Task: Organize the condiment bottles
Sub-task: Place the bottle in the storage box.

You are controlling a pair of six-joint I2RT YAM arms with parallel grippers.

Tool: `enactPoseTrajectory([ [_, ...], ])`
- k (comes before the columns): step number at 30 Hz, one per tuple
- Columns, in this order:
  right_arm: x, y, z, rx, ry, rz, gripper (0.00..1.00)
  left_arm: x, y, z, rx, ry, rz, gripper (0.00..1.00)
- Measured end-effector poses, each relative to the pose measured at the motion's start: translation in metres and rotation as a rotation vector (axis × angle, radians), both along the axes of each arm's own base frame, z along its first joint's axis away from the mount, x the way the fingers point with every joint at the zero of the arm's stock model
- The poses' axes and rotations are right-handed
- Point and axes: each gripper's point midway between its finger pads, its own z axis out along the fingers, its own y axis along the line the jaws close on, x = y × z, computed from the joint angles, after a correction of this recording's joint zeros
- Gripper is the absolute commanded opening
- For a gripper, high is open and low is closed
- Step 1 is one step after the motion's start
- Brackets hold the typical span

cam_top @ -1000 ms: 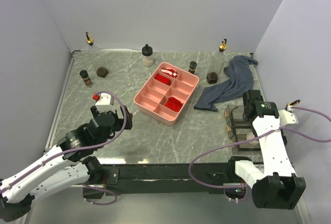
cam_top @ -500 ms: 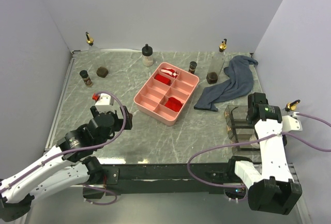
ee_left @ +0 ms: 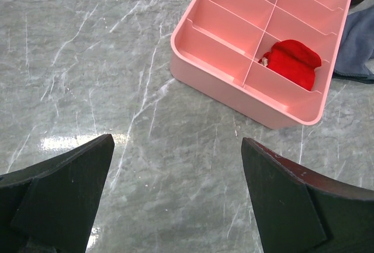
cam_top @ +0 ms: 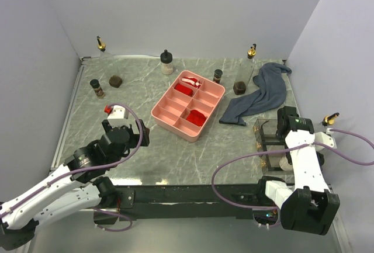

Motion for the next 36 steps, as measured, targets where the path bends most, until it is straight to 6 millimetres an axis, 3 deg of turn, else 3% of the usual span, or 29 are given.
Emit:
enactPoseTrajectory([
  [4,0.001,-0.001,-0.008,-0.001,0.004,-0.001,0.15,0.000,0.000,0.000,-0.002,-0.001,0.000,0.97],
  [8,0.003,-0.002,-0.016,-0.004,0.003,0.000,0.47,0.000,0.000,0.001,-0.002,-0.002,0.000,0.97],
  [17,0.006,-0.005,-0.026,-0.016,0.002,0.015,0.96,0.000,0.000,0.001,-0.002,-0.002,0.001,0.97],
  [19,0.005,-0.007,-0.023,-0.027,0.005,0.009,1.00,0.000,0.000,0.001,-0.002,-0.002,0.001,0.97],
  [30,0.012,-0.006,0.012,-0.047,-0.128,0.043,1.00,-0.003,0.002,0.006,-0.024,-0.020,-0.004,0.97],
  [36,0.019,0.001,0.033,-0.036,-0.238,0.150,0.99,-0.005,0.001,0.008,-0.034,-0.026,-0.012,0.97],
])
